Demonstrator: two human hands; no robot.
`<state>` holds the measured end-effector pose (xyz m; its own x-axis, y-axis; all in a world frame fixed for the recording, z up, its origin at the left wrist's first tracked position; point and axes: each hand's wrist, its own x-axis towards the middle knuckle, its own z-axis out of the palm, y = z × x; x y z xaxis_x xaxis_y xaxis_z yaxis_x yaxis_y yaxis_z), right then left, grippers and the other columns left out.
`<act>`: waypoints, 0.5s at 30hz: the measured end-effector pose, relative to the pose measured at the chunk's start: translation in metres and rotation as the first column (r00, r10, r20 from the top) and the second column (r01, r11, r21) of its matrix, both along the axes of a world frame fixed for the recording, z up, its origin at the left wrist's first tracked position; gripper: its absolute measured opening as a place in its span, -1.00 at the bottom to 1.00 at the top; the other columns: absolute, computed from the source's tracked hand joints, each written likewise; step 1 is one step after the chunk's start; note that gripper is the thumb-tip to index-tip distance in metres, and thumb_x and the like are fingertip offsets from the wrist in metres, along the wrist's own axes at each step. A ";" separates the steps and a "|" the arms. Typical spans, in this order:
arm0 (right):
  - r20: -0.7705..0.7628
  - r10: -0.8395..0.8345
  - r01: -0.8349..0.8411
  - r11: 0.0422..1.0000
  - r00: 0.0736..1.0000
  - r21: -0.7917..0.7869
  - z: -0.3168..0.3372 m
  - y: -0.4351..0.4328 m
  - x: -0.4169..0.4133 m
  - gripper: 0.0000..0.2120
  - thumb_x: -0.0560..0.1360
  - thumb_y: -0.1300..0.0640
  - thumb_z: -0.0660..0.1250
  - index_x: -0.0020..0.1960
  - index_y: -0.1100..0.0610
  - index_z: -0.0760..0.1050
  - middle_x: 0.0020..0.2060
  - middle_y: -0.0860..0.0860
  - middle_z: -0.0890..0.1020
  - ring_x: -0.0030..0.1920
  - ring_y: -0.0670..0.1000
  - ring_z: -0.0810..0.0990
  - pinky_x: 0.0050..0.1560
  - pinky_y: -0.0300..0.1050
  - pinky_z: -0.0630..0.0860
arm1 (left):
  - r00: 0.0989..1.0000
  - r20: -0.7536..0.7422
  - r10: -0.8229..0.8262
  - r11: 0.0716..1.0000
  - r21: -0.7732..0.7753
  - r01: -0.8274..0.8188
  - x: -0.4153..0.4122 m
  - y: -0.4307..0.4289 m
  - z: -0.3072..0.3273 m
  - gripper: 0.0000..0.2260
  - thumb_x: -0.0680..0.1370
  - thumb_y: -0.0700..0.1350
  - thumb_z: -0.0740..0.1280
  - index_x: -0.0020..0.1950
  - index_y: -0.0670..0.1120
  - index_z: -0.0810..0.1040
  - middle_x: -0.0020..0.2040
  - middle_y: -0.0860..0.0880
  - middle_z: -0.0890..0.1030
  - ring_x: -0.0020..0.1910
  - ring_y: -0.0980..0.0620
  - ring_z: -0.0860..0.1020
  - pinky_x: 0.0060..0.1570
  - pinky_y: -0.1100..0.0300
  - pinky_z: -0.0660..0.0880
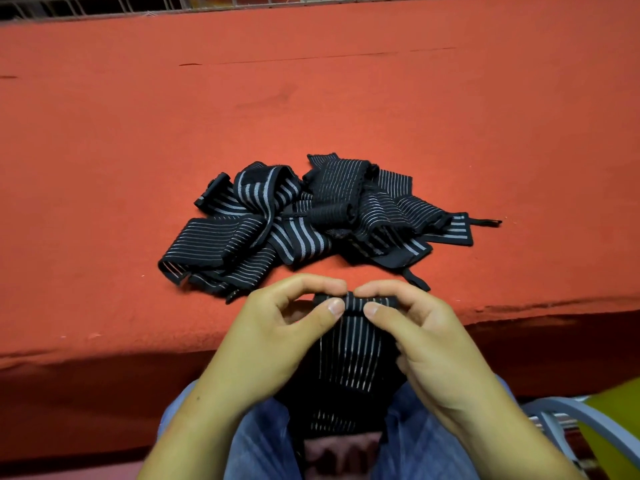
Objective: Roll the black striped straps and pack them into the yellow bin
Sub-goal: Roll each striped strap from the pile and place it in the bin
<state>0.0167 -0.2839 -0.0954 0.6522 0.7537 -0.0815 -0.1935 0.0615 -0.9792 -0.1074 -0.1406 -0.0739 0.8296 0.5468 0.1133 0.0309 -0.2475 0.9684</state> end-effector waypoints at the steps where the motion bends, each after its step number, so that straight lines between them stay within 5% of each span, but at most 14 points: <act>1: -0.009 0.004 -0.004 1.000 1.000 0.007 -0.001 0.001 0.000 -0.80 0.43 0.12 0.41 0.03 0.01 0.70 0.01 0.08 0.75 0.04 0.05 0.67 0.11 0.05 0.51 | 1.000 -0.002 0.008 1.000 -0.012 -0.008 0.001 -0.001 0.000 -0.78 0.50 0.00 0.41 0.11 0.00 0.69 0.04 0.07 0.74 -0.05 0.23 0.67 -0.05 0.40 0.52; 3: -0.036 0.039 -0.038 0.999 0.999 0.023 -0.001 0.002 -0.001 -0.79 0.43 0.15 0.37 0.02 -0.01 0.68 0.04 0.09 0.74 0.04 0.06 0.67 0.11 0.05 0.51 | 0.999 -0.030 0.018 0.999 -0.042 -0.020 0.004 -0.006 -0.004 -0.70 0.57 0.13 0.31 0.23 0.06 0.63 0.01 0.16 0.73 -0.08 0.31 0.64 -0.07 0.43 0.49; 7: 0.026 0.090 -0.090 0.996 0.996 0.009 0.002 0.005 -0.004 -0.76 0.45 0.13 0.31 0.02 -0.11 0.64 0.01 0.04 0.71 0.03 0.04 0.62 0.15 0.12 0.50 | 0.996 -0.082 0.036 0.994 -0.100 -0.044 0.008 -0.020 -0.015 -0.62 0.64 0.35 0.12 0.40 0.30 0.47 0.33 0.27 0.58 0.38 0.27 0.49 0.46 0.07 0.36; 11: 0.145 0.115 -0.112 0.993 0.983 -0.023 0.007 0.005 -0.009 -0.72 0.47 0.09 0.23 0.05 -0.20 0.58 -0.02 -0.04 0.68 -0.05 -0.13 0.61 0.02 -0.21 0.53 | 0.994 -0.067 0.086 0.993 -0.081 -0.091 0.011 -0.030 -0.011 -0.62 0.62 0.28 0.07 0.38 0.28 0.45 0.28 0.42 0.53 0.30 0.45 0.45 0.43 0.24 0.34; 15: 0.253 0.108 -0.098 0.994 0.961 -0.050 0.006 0.005 -0.017 -0.72 0.54 0.06 0.20 0.15 -0.24 0.52 0.07 -0.18 0.66 0.11 -0.14 0.61 0.22 -0.15 0.50 | 0.989 -0.089 0.116 0.990 -0.074 -0.123 0.011 -0.030 -0.018 -0.66 0.64 0.31 0.09 0.37 0.34 0.44 0.29 0.27 0.59 0.32 0.30 0.52 0.47 0.04 0.37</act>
<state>-0.0008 -0.2793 -0.0892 0.5741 0.8173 0.0487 0.0596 0.0177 -0.9981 -0.0966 -0.1705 -0.0922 0.7626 0.6469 -0.0022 0.1383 -0.1597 0.9774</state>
